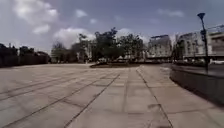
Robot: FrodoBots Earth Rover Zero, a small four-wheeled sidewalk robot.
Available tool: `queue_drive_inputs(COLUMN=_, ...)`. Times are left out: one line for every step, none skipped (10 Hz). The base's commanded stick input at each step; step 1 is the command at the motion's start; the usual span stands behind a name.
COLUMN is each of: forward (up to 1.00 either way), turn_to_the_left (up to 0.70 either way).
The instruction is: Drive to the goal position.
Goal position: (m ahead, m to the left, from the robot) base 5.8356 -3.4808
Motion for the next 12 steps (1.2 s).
queue_drive_inputs(forward=0.7, turn_to_the_left=-0.17)
queue_drive_inputs(forward=0.7, turn_to_the_left=-0.31)
queue_drive_inputs(forward=0.7, turn_to_the_left=-0.22)
queue_drive_inputs(forward=0.7, turn_to_the_left=0.0)
queue_drive_inputs(forward=0.7, turn_to_the_left=0.0)
queue_drive_inputs(forward=0.7, turn_to_the_left=0.0)
queue_drive_inputs(forward=0.7, turn_to_the_left=0.0)
queue_drive_inputs(forward=0.7, turn_to_the_left=0.0)
queue_drive_inputs(forward=0.7, turn_to_the_left=0.0)
queue_drive_inputs(forward=0.7, turn_to_the_left=0.0)
queue_drive_inputs(forward=0.7, turn_to_the_left=0.0)
queue_drive_inputs(forward=0.7, turn_to_the_left=0.0)
